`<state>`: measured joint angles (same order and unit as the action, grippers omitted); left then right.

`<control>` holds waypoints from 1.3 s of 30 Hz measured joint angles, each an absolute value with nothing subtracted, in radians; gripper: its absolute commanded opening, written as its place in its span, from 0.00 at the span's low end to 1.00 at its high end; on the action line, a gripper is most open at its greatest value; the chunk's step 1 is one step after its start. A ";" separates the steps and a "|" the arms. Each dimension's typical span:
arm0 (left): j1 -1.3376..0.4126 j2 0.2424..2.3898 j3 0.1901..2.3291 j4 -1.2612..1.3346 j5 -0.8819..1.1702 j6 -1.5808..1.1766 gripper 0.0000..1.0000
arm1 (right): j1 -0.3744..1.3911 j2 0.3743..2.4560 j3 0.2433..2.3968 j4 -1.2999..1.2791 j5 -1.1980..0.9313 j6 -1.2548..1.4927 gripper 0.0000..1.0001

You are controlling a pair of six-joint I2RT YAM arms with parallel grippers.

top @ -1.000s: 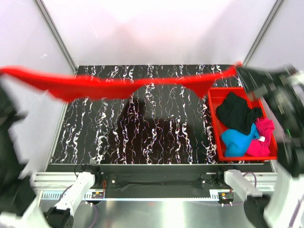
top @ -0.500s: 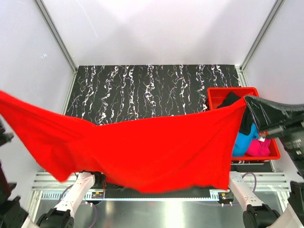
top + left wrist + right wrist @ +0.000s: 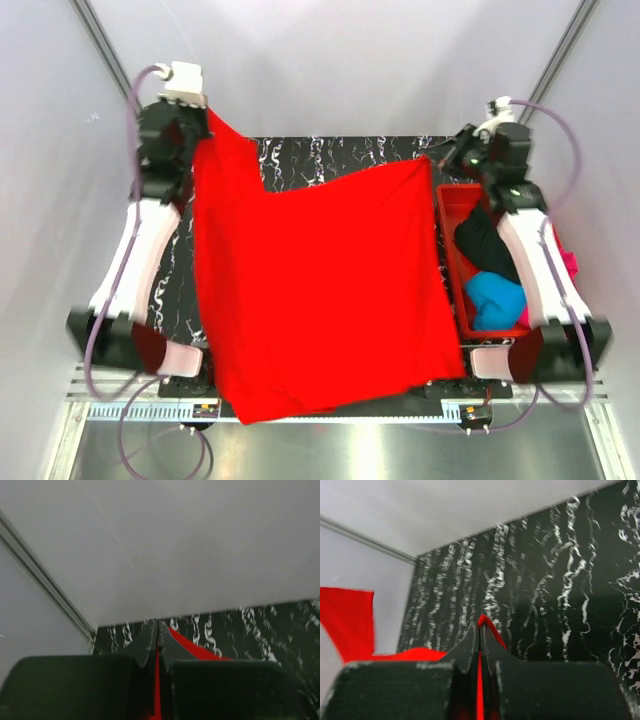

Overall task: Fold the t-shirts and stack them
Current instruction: Flatten the tshirt out, then fold the tshirt

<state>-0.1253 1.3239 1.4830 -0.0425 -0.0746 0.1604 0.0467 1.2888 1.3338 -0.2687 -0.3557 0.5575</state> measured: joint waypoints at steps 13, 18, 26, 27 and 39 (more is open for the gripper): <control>-0.123 1.759 1.493 0.224 -0.072 0.191 0.00 | 0.047 1.821 1.476 0.089 -0.379 0.537 0.00; -0.123 1.812 1.504 0.299 -0.070 0.192 0.00 | 0.046 1.959 1.528 0.173 -0.413 0.539 0.00; -0.123 1.841 1.480 0.326 -0.038 0.192 0.00 | 0.027 2.140 1.679 0.177 -0.419 0.548 0.00; -0.123 1.837 1.464 0.329 -0.035 0.191 0.00 | 0.018 2.166 1.719 0.165 -0.417 0.548 0.00; -0.123 1.727 1.256 0.270 -0.030 0.202 0.00 | -0.098 2.331 1.977 0.040 -0.401 0.532 0.00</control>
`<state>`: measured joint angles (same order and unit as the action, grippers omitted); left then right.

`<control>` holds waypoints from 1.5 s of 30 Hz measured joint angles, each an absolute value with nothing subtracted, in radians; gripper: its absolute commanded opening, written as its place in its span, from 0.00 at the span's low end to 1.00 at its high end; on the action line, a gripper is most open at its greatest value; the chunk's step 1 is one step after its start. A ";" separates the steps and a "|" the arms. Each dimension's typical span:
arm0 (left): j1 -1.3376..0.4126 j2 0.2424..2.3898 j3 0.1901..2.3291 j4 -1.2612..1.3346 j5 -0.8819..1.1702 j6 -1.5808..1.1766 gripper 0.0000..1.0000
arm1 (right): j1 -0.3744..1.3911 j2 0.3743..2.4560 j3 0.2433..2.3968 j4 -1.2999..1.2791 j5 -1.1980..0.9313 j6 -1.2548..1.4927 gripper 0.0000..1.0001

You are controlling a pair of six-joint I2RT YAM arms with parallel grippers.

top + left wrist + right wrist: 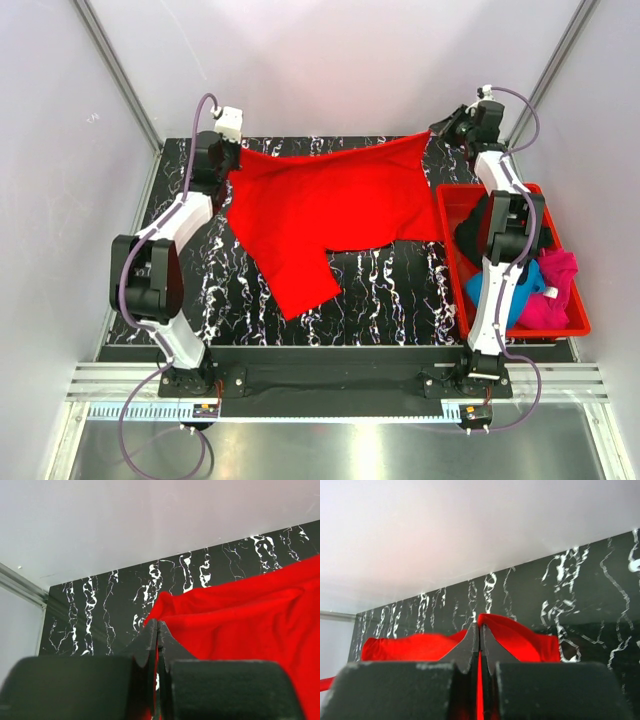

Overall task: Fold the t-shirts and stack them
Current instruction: Fold the tshirt

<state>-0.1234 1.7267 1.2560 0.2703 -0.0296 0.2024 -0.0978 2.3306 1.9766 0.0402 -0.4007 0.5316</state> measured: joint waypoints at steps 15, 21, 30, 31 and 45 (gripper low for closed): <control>-0.123 1.641 1.213 0.260 -0.047 0.240 0.00 | -0.104 2.458 2.247 0.112 -0.413 0.514 0.00; -0.129 1.652 1.224 0.255 -0.064 0.241 0.00 | -0.104 2.484 2.247 0.147 -0.440 0.512 0.00; -0.155 1.607 1.155 0.207 -0.062 0.258 0.00 | -0.105 2.483 2.076 0.060 -0.462 0.469 0.00; -0.158 1.592 1.140 0.192 -0.058 0.258 0.00 | -0.106 2.483 2.067 0.044 -0.462 0.463 0.00; -0.217 1.495 1.037 -0.054 0.027 0.163 0.23 | -0.128 2.447 2.014 -0.124 -0.472 0.420 0.19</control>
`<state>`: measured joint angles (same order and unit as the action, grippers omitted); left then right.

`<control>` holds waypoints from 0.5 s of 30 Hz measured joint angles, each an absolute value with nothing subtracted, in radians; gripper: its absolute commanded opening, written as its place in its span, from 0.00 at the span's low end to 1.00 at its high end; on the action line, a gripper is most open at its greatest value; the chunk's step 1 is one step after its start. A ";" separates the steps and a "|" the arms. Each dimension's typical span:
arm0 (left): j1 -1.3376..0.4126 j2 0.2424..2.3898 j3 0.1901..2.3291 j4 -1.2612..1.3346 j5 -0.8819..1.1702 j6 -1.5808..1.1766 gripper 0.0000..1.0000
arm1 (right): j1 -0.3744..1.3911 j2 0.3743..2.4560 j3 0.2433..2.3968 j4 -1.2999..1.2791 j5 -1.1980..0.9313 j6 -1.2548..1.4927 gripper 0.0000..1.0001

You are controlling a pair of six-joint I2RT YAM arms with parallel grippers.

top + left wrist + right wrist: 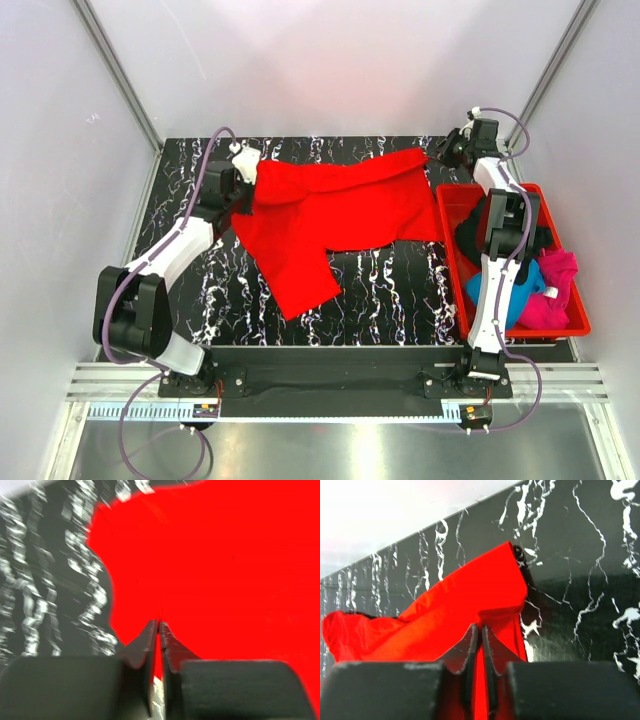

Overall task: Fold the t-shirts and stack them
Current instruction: Fold the tshirt

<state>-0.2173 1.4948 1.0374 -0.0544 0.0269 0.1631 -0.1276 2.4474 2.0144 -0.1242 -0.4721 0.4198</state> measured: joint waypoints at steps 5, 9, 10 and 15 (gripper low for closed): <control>-0.221 1.501 1.037 -0.136 0.066 0.101 0.32 | -0.128 2.437 2.015 -0.196 -0.453 0.414 0.36; -0.220 1.491 1.032 -0.142 0.029 0.052 0.50 | -0.128 2.410 2.015 -0.279 -0.420 0.429 0.42; -0.218 1.488 1.033 -0.145 0.008 0.032 0.49 | -0.128 2.398 2.014 -0.301 -0.410 0.440 0.42; -0.175 1.591 1.179 -0.257 -0.110 -0.072 0.44 | -0.121 2.287 1.984 -0.392 -0.372 0.486 0.34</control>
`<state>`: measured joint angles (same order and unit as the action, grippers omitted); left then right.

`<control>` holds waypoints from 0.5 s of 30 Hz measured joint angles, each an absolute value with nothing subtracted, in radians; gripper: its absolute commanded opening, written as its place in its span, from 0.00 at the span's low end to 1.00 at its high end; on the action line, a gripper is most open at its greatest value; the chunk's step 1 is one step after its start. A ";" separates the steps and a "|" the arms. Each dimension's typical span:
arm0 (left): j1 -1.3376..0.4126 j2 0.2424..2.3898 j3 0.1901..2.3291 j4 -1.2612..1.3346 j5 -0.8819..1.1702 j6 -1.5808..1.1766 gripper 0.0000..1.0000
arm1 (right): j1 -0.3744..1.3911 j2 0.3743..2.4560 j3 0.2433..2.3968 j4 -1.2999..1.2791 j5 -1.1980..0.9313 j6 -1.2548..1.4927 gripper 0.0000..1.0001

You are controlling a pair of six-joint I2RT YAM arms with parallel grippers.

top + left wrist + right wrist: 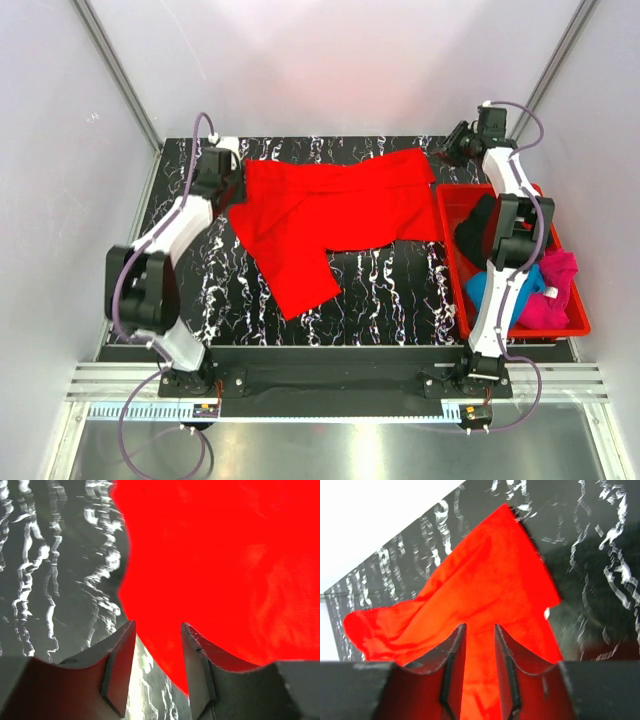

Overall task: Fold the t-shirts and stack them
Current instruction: Fold the tshirt

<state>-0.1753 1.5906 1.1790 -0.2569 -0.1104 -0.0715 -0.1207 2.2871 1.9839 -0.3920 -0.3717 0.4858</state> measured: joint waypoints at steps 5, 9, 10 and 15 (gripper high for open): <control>-0.120 1.756 1.282 -0.325 -0.159 -0.165 0.45 | -0.067 2.135 1.876 -0.439 -0.291 0.491 0.26; -0.095 1.825 1.282 -0.395 -0.171 -0.213 0.45 | 0.028 2.064 1.800 -0.479 -0.226 0.479 0.24; -0.092 1.837 1.282 -0.407 -0.170 -0.222 0.45 | 0.054 2.051 1.776 -0.480 -0.217 0.474 0.24; -0.083 1.865 1.267 -0.402 -0.146 -0.249 0.44 | 0.150 2.002 1.651 -0.505 -0.160 0.460 0.24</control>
